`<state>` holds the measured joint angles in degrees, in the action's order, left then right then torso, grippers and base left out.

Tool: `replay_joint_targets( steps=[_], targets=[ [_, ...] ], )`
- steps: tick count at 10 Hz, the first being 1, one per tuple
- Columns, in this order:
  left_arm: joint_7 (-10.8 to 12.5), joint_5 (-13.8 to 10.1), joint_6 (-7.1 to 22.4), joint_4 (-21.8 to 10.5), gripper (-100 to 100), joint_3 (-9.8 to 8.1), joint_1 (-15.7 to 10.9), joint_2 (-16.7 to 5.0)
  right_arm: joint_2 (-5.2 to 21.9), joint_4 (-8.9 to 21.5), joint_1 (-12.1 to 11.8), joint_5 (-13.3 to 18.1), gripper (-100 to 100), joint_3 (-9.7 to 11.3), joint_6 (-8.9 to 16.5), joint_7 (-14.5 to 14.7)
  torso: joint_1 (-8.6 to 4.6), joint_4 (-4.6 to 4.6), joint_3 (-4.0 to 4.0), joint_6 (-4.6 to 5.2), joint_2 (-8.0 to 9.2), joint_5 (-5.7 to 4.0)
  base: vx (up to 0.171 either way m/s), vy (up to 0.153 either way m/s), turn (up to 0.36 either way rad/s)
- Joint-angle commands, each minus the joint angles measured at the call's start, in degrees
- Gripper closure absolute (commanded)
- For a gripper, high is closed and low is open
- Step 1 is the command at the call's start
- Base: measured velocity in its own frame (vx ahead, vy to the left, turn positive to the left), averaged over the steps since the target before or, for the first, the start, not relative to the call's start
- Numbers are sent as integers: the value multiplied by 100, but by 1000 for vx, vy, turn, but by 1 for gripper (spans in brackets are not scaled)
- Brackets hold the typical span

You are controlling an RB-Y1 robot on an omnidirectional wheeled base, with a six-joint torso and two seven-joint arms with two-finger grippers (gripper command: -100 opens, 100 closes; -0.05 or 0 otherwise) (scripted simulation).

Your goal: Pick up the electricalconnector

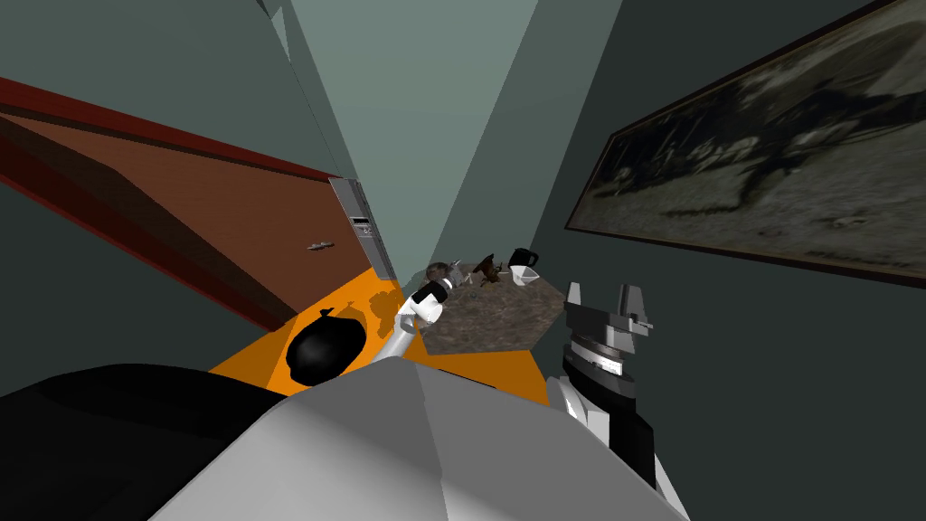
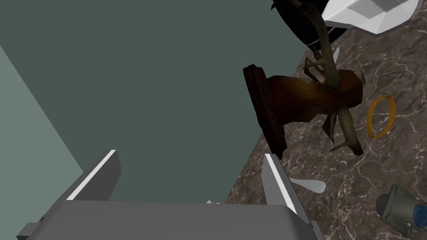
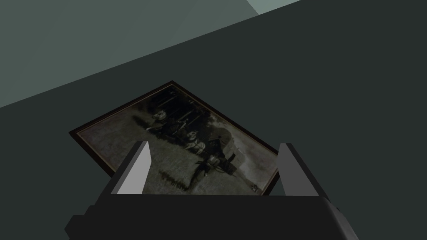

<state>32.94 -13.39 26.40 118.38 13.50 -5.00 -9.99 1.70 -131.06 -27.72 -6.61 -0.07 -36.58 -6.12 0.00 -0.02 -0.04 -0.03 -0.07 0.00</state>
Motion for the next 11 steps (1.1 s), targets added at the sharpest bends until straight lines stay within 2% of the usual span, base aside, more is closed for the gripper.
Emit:
replay_joint_targets(
  steps=[1,2,3,6,11],
  targets=[
    [26,-21,170,-13,-100,-5,-29,-12,0,0,0,0,0,0,0,0,0,0,0,0,0,0,6,-1,4],
    [139,-75,391,-145,-100,32,-161,7,0,0,0,0,0,0,0,0,0,0,1,0,3,0,15,-1,-12],
    [139,-75,495,-145,-100,32,-161,7,0,0,0,0,0,0,0,0,-1,0,0,1,0,0,18,-2,-16],
    [348,-183,990,-423,-100,100,-404,48,0,0,0,0,0,0,0,0,0,-1,-2,0,-3,0,27,-1,-13],
    [532,-289,1732,-717,-100,160,-615,87,0,0,0,0,0,0,0,0,-1,-2,-6,0,-11,0,38,0,-8]
  ],
)
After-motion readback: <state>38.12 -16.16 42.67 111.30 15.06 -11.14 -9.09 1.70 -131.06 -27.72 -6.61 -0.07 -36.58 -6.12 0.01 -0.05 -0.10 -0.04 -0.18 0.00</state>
